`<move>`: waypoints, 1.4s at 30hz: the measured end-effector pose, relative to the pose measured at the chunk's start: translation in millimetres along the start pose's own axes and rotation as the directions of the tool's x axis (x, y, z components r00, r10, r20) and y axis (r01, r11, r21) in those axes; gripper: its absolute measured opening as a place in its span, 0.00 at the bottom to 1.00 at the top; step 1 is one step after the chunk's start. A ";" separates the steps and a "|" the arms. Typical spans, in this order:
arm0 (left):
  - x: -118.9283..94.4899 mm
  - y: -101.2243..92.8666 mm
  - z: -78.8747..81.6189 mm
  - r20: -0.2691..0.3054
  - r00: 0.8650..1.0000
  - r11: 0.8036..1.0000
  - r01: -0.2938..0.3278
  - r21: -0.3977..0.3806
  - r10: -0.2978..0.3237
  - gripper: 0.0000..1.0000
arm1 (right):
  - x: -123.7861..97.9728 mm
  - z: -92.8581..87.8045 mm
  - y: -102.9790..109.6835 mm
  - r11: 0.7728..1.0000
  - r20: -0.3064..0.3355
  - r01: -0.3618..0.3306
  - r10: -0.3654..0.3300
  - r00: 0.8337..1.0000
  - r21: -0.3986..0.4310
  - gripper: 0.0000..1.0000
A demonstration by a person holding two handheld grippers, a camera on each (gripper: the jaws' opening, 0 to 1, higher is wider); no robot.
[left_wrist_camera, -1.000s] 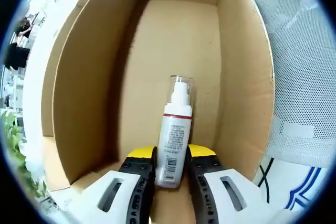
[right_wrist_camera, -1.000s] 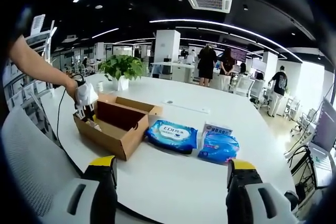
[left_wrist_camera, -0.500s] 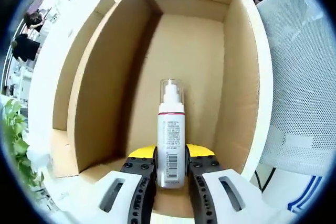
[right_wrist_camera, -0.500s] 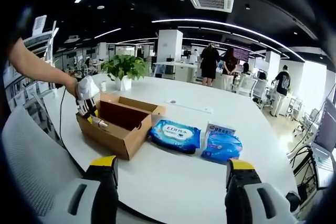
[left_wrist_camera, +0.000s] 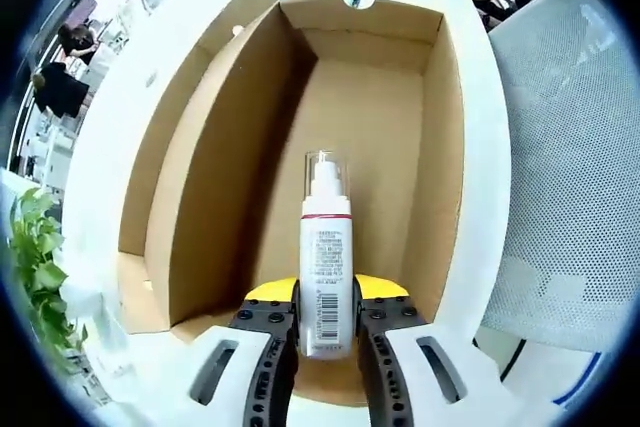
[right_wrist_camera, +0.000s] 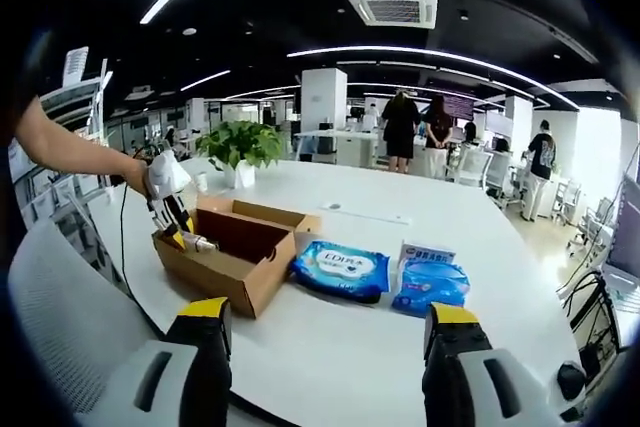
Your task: Operate the shoe box by opening the lid, removing the specified soft item, and placing it in the target area until the item is outside and the box remains undamaged.
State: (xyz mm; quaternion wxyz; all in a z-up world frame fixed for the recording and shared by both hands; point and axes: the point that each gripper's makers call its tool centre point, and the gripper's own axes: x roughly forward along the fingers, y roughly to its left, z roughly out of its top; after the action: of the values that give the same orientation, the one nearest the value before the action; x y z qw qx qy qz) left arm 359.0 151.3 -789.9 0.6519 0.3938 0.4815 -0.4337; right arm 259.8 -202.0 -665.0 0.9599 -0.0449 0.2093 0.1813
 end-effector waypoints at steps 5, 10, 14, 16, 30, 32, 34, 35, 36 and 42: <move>-6.3 0.4 6.2 0.027 1.000 1.000 -0.015 0.000 0.015 0.19 | 0.3 -0.7 3.0 1.000 -0.004 -0.019 0.019 1.000 0.004 0.78; -16.0 -1.7 16.1 0.069 0.997 1.000 -0.026 0.009 0.026 0.19 | 1.1 -0.2 7.9 0.999 -0.010 -0.046 0.045 0.999 -0.018 0.78; -21.7 -5.6 22.9 0.095 0.995 0.999 -0.029 0.020 0.027 0.19 | 0.7 0.7 12.1 0.997 -0.012 -0.079 0.079 0.997 -0.020 0.72; -23.6 -7.6 25.4 0.103 0.994 0.999 -0.029 0.027 0.026 0.19 | 0.0 4.0 13.9 0.995 0.004 -0.094 0.094 0.996 -0.032 0.69; -42.7 -20.6 52.3 0.179 0.984 0.996 -0.039 0.077 0.024 0.19 | 4.4 14.3 29.0 0.978 -0.007 -0.163 0.164 0.987 -0.128 0.64; -45.4 -24.7 57.5 0.197 0.980 0.996 -0.028 0.080 0.012 0.19 | 5.5 16.7 30.9 0.976 -0.012 -0.173 0.173 0.985 -0.129 0.64; -47.2 -27.6 60.8 0.212 0.977 0.997 -0.018 0.072 0.002 0.19 | 6.3 18.9 33.1 0.974 -0.012 -0.184 0.184 0.983 -0.133 0.64; -49.0 -30.4 63.4 0.221 0.975 0.997 -0.012 0.071 -0.004 0.19 | 7.4 21.5 35.7 0.971 -0.011 -0.195 0.195 0.981 -0.142 0.64; -50.0 -31.7 64.7 0.226 0.974 0.997 -0.010 0.071 -0.007 0.19 | 7.9 22.6 37.2 0.969 -0.013 -0.200 0.200 0.980 -0.146 0.64; -56.2 -40.7 73.7 0.264 0.964 0.997 0.001 0.077 -0.021 0.19 | 10.3 29.2 51.2 0.948 -0.014 -0.256 0.258 0.966 -0.188 0.58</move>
State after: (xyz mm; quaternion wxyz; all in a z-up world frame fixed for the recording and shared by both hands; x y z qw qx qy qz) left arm 332.7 80.4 -722.6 0.6924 0.3541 0.3755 -0.5041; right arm 261.0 -146.2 -643.3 0.9206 -0.1068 0.1900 0.3240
